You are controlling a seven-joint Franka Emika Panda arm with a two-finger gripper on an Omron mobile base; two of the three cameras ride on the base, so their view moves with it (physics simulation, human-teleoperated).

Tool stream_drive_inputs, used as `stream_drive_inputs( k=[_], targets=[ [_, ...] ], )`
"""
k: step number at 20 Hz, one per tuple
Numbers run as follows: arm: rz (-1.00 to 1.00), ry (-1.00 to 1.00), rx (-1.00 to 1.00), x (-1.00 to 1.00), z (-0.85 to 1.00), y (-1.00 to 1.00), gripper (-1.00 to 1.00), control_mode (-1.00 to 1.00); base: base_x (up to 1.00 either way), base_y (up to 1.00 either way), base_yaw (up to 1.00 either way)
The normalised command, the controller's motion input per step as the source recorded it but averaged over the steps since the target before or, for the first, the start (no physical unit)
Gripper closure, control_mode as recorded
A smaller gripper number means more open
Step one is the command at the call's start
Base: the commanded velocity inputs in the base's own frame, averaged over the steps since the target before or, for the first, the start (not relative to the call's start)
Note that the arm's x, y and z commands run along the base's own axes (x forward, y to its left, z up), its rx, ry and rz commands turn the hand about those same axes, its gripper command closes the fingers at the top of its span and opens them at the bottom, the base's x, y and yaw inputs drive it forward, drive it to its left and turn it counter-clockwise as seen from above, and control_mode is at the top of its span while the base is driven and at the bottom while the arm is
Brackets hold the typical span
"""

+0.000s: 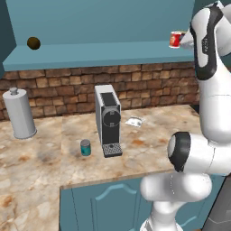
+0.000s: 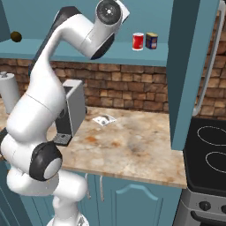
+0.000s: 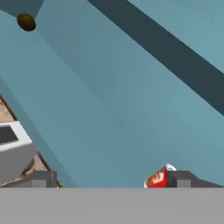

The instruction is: Pick the cans from the counter and place them in their designated side in the cabinet.

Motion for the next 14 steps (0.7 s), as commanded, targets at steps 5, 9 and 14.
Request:
stream_drive_inputs(
  k=[5, 9, 14],
  targets=[
    [-0.01, -0.16, -0.05, -0.98, -0.2, 0.42, -1.0, -1.0, 0.0, 0.0, 0.0],
    [-0.02, -0.04, 0.03, -0.62, 0.0, 0.21, -1.0, -1.0, 0.0, 0.0, 0.0],
    [-0.02, 0.03, -0.06, -0.33, -0.11, 0.32, -1.0, -1.0, 0.0, 0.0, 0.0]
  ],
)
